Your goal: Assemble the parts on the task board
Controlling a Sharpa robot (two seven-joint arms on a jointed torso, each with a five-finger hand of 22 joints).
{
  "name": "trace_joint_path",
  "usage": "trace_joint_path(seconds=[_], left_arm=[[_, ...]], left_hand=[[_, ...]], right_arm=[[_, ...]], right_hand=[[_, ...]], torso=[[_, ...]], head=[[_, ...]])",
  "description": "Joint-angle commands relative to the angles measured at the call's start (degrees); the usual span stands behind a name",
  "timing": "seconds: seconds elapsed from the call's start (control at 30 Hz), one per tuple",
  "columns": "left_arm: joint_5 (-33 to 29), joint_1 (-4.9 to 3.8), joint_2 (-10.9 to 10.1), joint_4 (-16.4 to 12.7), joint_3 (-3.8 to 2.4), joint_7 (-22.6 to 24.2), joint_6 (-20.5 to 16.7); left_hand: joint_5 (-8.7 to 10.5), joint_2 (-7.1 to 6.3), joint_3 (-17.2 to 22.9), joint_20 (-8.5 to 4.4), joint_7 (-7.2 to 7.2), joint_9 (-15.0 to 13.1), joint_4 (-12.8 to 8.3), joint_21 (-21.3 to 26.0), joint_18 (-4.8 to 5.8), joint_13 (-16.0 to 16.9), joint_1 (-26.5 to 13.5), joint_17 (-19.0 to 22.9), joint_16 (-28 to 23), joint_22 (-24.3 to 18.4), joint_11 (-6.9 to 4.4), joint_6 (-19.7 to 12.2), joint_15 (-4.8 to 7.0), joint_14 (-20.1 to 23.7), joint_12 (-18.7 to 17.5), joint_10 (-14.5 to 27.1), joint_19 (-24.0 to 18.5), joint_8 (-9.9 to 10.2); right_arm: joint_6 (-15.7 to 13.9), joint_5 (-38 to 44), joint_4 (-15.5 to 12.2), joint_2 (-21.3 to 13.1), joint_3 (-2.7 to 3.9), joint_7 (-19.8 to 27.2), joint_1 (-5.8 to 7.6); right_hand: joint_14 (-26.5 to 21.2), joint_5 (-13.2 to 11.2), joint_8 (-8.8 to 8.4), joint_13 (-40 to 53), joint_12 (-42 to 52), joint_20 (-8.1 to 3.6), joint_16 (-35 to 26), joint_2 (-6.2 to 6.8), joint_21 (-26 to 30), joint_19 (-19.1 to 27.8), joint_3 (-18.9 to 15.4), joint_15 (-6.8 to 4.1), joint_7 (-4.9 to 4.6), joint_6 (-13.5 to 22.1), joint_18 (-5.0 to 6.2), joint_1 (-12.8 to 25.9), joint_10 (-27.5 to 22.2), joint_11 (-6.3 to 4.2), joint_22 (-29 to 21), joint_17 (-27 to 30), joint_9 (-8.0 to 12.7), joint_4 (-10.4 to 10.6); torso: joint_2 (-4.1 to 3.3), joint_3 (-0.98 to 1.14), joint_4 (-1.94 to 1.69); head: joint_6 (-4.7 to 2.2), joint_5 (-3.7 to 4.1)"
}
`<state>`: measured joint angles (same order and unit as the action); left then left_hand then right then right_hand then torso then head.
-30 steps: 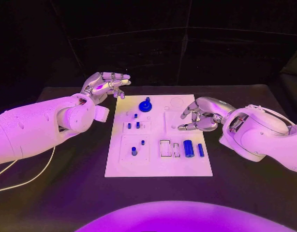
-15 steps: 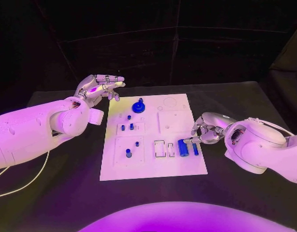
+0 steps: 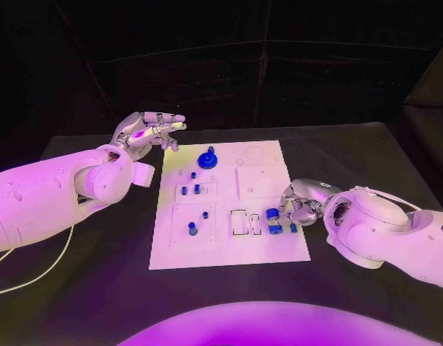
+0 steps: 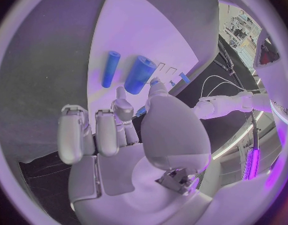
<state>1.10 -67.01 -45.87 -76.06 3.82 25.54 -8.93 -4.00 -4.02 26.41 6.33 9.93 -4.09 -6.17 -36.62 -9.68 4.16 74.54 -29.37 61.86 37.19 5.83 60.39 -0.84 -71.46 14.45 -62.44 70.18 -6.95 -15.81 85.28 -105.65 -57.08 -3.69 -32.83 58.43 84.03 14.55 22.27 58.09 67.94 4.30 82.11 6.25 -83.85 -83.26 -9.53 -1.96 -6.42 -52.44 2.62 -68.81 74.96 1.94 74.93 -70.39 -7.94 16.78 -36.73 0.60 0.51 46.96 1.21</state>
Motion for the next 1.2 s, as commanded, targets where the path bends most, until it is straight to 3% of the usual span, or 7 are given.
trace_joint_path(seconds=[0.03, 0.43, 0.53, 0.63, 0.83, 1.07, 1.2], left_arm=[[-0.21, -0.09, -0.02, -0.03, -0.04, 0.19, 0.64], [-0.21, -0.08, -0.10, -0.02, -0.03, 0.09, 0.75], [-0.21, -0.08, -0.13, -0.02, -0.02, -0.01, 0.84], [-0.21, -0.08, -0.16, -0.05, -0.02, -0.06, 0.91], [-0.21, -0.08, -0.27, -0.12, -0.02, -0.08, 0.98], [-0.21, -0.08, -0.31, -0.16, -0.01, -0.12, 1.04], [-0.21, -0.08, -0.25, -0.20, -0.01, -0.27, 1.22]], left_hand=[[-0.24, 0.08, -0.35, 0.01, 0.17, 0.06, -0.06, 0.18, -0.77, -0.05, 0.37, 0.05, -0.17, -0.06, 0.05, -0.31, 0.05, 0.32, 0.38, 0.33, -0.34, -0.20], [-0.24, 0.08, -0.35, 0.01, 0.17, 0.06, -0.06, 0.18, -0.77, -0.05, 0.37, 0.05, -0.17, -0.06, 0.05, -0.31, 0.05, 0.32, 0.38, 0.33, -0.34, -0.20], [-0.24, 0.08, -0.35, 0.01, 0.17, 0.06, -0.06, 0.18, -0.77, -0.05, 0.37, 0.05, -0.17, -0.06, 0.05, -0.31, 0.05, 0.32, 0.38, 0.33, -0.34, -0.20], [-0.24, 0.08, -0.35, 0.01, 0.17, 0.06, -0.06, 0.18, -0.77, -0.05, 0.37, 0.05, -0.17, -0.06, 0.05, -0.31, 0.05, 0.32, 0.38, 0.33, -0.34, -0.20], [-0.24, 0.11, -0.41, 0.03, 0.17, 0.06, -0.04, 0.21, -0.77, -0.06, 0.32, 0.12, -0.16, -0.08, 0.06, -0.34, 0.04, 0.36, 0.44, 0.38, -0.34, -0.23], [-0.24, 0.11, -0.41, 0.03, 0.17, 0.06, -0.04, 0.21, -0.77, -0.06, 0.32, 0.12, -0.16, -0.08, 0.06, -0.34, 0.04, 0.36, 0.44, 0.38, -0.34, -0.23], [-0.24, 0.11, -0.41, 0.03, 0.17, 0.06, -0.04, 0.21, -0.77, -0.06, 0.32, 0.12, -0.16, -0.08, 0.06, -0.34, 0.04, 0.36, 0.44, 0.38, -0.34, -0.23]], right_arm=[[0.65, 1.53, 0.33, 0.51, 0.01, -0.13, -0.28], [4.39, 2.80, 2.16, 2.46, 0.01, -1.54, -1.73], [4.52, 3.04, 2.42, 2.92, 0.01, -1.85, -2.03], [2.86, 3.38, 2.36, 3.05, 0.02, -2.48, -2.17], [-3.27, 3.55, 1.13, 2.26, 0.03, -2.63, -2.29], [-9.31, 2.84, -2.24, 0.82, 0.08, -1.77, -2.28], [-10.92, 2.57, -3.75, 0.73, 0.12, -1.65, -2.24]], right_hand=[[2.78, 0.41, 0.69, 1.75, 1.19, -0.07, 0.38, -0.97, -0.50, -0.66, 0.38, -0.24, 0.02, 0.27, -0.40, -0.38, 0.71, -0.14, 7.12, -0.66, -0.15, -0.07], [2.90, 3.18, 2.31, 4.29, 2.38, -0.20, 0.93, -2.78, -0.92, -0.96, 0.17, -0.40, 0.28, 0.08, -0.53, -2.33, 1.16, -0.38, 7.70, -1.96, -0.42, -0.30], [2.89, 5.17, 2.82, 4.98, 2.55, -0.29, 0.97, -3.55, -0.94, -0.95, 0.26, -0.52, 0.43, -0.13, -0.53, -4.13, 1.31, -0.50, 7.75, -2.13, -0.52, -0.70], [2.86, 6.86, 3.15, 5.38, 2.59, -0.34, 0.95, -4.44, -0.90, -0.88, 0.51, -0.58, 0.51, -0.41, -0.52, -5.38, 1.35, -0.59, 7.71, -2.16, -0.59, -0.86], [2.95, 10.31, 4.23, 7.19, 3.59, -0.70, 1.12, -6.27, -1.26, -1.26, 0.75, -1.06, 1.27, -2.62, -0.64, -6.58, 2.50, -1.24, 8.23, -2.72, -1.14, -0.58], [3.05, 10.18, 4.61, 8.32, 4.11, -1.11, 1.30, -6.88, -1.49, -1.51, -0.03, -1.49, 1.79, -3.85, -0.73, -5.87, 3.42, -1.71, 8.55, -3.26, -1.55, -0.19], [3.09, 9.87, 4.53, 8.41, 4.02, -1.22, 1.35, -7.28, -1.62, -1.65, -0.43, -1.56, 1.85, -3.97, -0.78, -5.17, 3.57, -1.78, 8.74, -3.42, -1.62, -0.10]], torso=[[-0.03, 0.02, 0.13], [0.01, -0.02, 0.00], [0.00, -0.05, 0.02], [0.04, -0.08, 0.08], [0.04, -0.08, 0.13], [0.08, -0.15, 0.09], [0.10, -0.22, -0.01]], head=[[0.08, 0.03], [0.30, 0.02], [0.37, -0.03], [0.36, -0.12], [0.25, -0.21], [0.05, -0.10], [-0.03, -0.04]])
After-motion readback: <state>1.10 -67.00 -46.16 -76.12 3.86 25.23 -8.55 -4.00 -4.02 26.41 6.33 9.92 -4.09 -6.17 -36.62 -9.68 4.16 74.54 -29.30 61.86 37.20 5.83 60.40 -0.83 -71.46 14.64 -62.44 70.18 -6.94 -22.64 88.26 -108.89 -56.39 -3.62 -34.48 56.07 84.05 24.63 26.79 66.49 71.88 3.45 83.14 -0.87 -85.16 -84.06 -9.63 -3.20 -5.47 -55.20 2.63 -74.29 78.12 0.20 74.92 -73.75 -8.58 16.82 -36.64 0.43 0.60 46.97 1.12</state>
